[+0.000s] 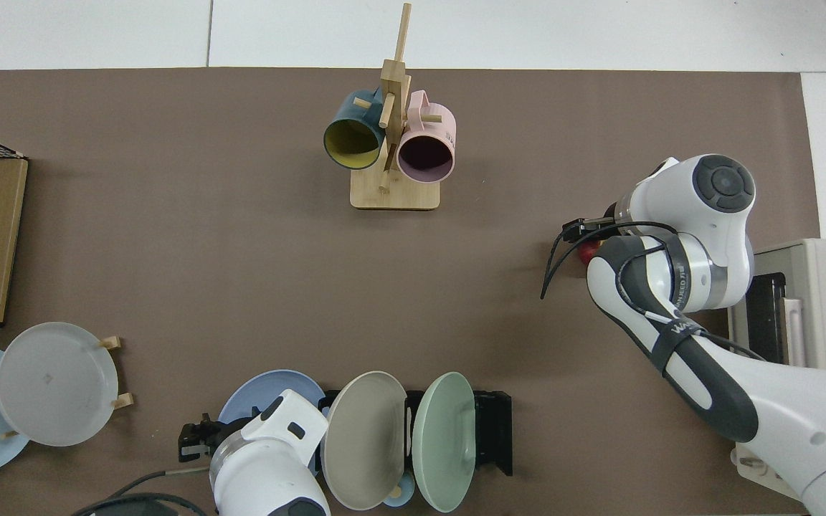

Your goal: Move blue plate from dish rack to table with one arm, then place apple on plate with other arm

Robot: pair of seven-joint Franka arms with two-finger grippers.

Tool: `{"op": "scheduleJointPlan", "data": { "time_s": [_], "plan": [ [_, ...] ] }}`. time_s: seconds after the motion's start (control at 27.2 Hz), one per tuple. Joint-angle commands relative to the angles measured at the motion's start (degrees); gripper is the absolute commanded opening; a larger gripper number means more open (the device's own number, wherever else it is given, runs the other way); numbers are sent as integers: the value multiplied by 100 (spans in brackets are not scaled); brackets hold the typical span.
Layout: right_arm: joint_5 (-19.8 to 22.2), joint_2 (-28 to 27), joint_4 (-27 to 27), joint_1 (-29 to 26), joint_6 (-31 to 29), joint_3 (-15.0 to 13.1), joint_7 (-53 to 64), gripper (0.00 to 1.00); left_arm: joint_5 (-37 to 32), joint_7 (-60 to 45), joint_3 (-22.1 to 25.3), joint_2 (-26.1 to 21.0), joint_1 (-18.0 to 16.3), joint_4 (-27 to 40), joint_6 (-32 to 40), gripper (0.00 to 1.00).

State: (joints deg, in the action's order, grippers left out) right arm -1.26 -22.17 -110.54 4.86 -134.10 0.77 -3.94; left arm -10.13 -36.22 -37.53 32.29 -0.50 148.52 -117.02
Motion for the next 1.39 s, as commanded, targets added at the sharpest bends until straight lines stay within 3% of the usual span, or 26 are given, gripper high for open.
{"op": "scheduleJointPlan", "data": {
  "time_s": [0.0, 0.07, 0.18, 0.26, 0.29, 0.37, 0.4, 0.48, 0.77, 0.99, 1.17, 1.36],
  "plan": [
    [-23, 134, -205, -38, -38, 28, -80, 100, -94, 53, 0, 146, -108, 169, -120, 48],
    [-15, 134, -205, -20, -11, 28, -72, 100, -138, 97, 0, 146, -125, 160, -120, 38],
    [-15, 152, -205, -29, 111, 28, -72, 99, -199, 124, 0, 119, -195, 160, -120, 37],
    [-15, 161, -205, -11, 208, 28, -63, 89, -217, 124, -9, 111, -213, 160, -111, 29],
    [-6, 161, -205, -11, 243, 28, -11, 76, -226, 124, 0, 111, -213, 160, -85, 21],
    [47, 170, -205, -11, 279, 28, 51, 38, -226, 141, 0, 102, -213, 151, -49, 0],
    [47, 178, -196, 6, 314, 28, 86, 21, -234, 150, 0, 110, -213, 151, -41, 0],
    [47, 205, -170, 15, 419, 28, 87, 0, -287, 168, -9, 102, -222, 134, -14, 0],
    [47, 459, 102, 6, 788, 19, 69, 0, -744, 168, -193, 111, -213, -24, 284, 0],
    [38, 1004, 278, -29, 894, 28, 52, 0, -1218, 115, -369, 111, -213, -481, 846, 0],
    [38, 1075, 796, -46, 1640, 19, 43, 0, -1499, 176, -378, 137, -205, -718, 1032, 0],
    [38, 1224, 894, -73, 1939, -7, 69, 0, -1851, 325, -352, 102, -301, -1140, 1058, 0]
  ]
}}
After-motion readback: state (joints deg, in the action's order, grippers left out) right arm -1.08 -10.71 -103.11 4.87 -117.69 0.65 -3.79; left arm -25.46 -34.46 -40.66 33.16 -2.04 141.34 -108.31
